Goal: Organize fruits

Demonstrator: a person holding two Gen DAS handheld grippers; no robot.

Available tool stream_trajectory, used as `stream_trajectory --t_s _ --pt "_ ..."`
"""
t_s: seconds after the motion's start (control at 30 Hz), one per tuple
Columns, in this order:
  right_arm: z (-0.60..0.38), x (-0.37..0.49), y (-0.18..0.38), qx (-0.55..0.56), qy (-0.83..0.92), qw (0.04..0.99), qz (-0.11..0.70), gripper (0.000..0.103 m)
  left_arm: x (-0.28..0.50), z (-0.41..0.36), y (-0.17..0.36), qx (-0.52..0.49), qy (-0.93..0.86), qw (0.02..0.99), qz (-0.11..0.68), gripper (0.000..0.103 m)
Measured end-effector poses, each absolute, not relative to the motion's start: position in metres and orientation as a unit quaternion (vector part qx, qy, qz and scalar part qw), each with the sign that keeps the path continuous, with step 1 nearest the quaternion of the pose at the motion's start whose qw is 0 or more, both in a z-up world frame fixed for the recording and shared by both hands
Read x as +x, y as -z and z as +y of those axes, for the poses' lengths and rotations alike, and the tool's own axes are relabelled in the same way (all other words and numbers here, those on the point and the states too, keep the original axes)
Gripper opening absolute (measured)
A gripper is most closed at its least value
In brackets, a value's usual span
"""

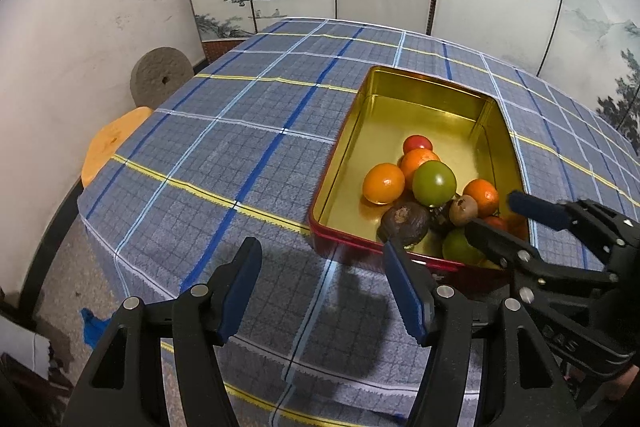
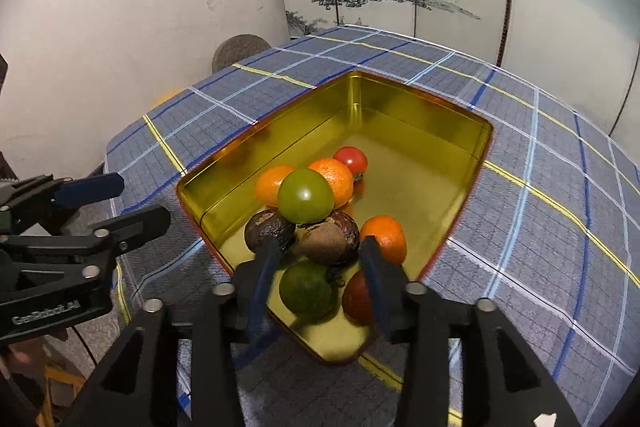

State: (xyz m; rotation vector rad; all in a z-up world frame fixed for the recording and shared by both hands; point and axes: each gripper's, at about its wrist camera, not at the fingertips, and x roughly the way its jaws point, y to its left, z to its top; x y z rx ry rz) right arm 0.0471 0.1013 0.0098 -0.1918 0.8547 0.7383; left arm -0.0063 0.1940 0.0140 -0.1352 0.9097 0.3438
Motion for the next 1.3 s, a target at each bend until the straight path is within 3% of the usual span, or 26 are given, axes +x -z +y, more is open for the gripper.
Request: stream_trajectory --t_s 0.13,0.37,1.3 --pt "0.092 0.041 -0.018 -0.081 -0.337 0.847 0.403 0.08 -0.007 0.192 -0.015 -0.064 -0.166 0.882 0.436 0.064" --pt "0.085 0.035 -0.021 -0.079 -0.32 0.845 0.421 0.097 -0.007 0.185 -0.016 -0.06 -0.163 0.883 0.437 0.064" --pt "0.076 0.034 -0.004 -0.092 -0.283 0.842 0.45 0.099 -0.003 0.178 -0.015 -0.047 -0.169 0.881 0.439 0.064"
